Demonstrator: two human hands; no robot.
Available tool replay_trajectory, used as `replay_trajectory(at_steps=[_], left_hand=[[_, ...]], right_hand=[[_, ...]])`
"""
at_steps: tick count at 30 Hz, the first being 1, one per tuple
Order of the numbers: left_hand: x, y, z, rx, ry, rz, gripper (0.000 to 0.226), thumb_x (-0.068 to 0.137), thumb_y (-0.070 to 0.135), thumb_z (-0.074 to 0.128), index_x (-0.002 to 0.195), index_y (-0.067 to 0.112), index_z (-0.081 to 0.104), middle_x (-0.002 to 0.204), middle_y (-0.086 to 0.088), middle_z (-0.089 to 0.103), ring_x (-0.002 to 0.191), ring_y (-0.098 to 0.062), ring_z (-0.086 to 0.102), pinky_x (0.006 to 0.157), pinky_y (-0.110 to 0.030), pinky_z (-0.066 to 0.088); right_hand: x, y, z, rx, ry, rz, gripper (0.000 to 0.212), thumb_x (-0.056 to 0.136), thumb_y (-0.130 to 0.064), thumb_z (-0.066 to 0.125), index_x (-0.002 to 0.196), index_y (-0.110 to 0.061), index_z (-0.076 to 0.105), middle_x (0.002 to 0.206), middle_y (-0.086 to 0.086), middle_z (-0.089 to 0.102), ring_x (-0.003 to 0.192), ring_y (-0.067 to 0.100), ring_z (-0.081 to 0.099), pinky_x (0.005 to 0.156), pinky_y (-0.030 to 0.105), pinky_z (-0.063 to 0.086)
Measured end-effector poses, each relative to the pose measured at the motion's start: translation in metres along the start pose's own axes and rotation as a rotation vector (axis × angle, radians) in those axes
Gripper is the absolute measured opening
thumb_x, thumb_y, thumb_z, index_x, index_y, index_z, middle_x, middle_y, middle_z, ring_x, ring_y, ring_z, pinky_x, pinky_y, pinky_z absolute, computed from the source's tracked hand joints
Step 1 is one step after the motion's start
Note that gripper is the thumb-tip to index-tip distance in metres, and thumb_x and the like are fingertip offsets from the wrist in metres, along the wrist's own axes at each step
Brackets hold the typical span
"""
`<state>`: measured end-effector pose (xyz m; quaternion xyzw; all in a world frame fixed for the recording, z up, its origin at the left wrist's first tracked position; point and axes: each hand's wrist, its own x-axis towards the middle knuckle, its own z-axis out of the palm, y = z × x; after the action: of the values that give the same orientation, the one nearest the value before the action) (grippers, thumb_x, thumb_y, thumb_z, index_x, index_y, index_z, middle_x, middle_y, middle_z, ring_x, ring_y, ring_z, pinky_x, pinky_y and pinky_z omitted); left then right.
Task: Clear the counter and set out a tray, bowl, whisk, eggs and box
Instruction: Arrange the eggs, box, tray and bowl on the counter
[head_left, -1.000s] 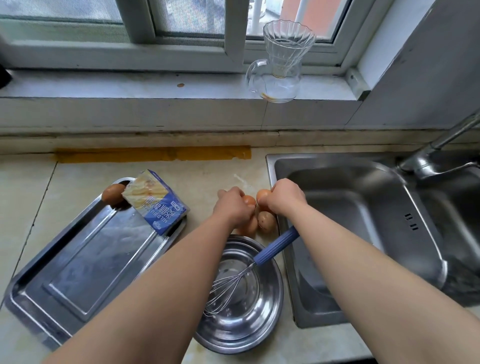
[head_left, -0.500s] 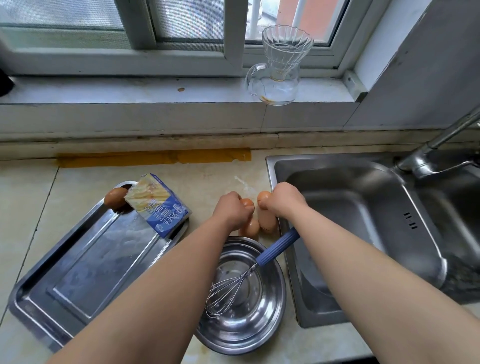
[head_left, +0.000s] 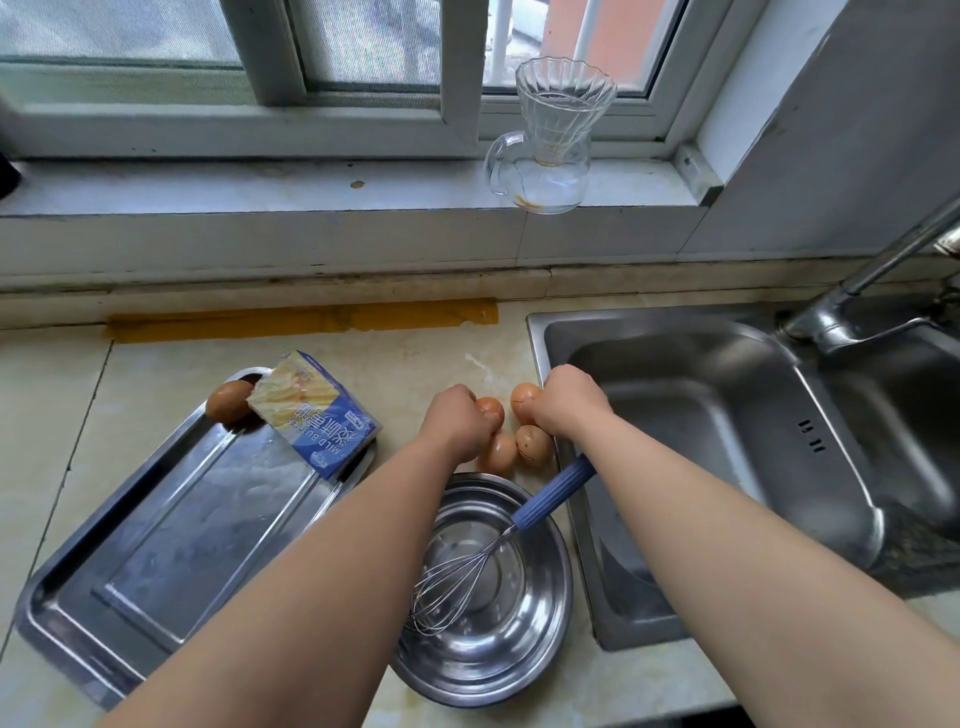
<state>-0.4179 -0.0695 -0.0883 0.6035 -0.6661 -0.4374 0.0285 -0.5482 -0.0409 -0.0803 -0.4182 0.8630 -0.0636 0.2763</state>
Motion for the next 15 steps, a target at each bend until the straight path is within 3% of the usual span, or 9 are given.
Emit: replay_trajectory(at_steps=[10, 13, 15], left_hand=[[-0.008, 0.004, -0.010, -0.033, 0.011, -0.007, 0.048, 0.092, 0.028, 0.056, 0.132, 0.004, 0.048, 0.127, -0.014, 0.057, 0.110, -0.028, 0.056, 0.080, -0.030, 0.042], [-0.013, 0.005, -0.018, -0.051, 0.008, -0.002, 0.048, 0.089, 0.025, 0.059, 0.131, 0.005, 0.048, 0.125, -0.013, 0.057, 0.100, -0.024, 0.055, 0.077, -0.029, 0.043], [-0.015, 0.003, -0.022, -0.042, 0.004, 0.006, 0.049, 0.090, 0.024, 0.059, 0.132, 0.005, 0.047, 0.126, -0.013, 0.057, 0.104, -0.025, 0.056, 0.079, -0.029, 0.043]], right_hand=[[-0.007, -0.006, -0.008, -0.022, 0.033, 0.011, 0.008, 0.085, -0.019, 0.056, 0.085, -0.011, 0.057, 0.077, 0.004, 0.057, 0.064, 0.016, 0.053, 0.051, 0.025, 0.037], [-0.012, -0.012, -0.012, -0.031, 0.053, -0.002, 0.014, 0.084, -0.019, 0.056, 0.093, -0.010, 0.059, 0.089, 0.007, 0.061, 0.072, 0.020, 0.057, 0.053, 0.026, 0.040], [-0.016, -0.017, -0.014, -0.030, 0.063, -0.003, 0.019, 0.083, -0.019, 0.058, 0.099, -0.009, 0.060, 0.097, 0.009, 0.062, 0.079, 0.022, 0.059, 0.057, 0.027, 0.042]])
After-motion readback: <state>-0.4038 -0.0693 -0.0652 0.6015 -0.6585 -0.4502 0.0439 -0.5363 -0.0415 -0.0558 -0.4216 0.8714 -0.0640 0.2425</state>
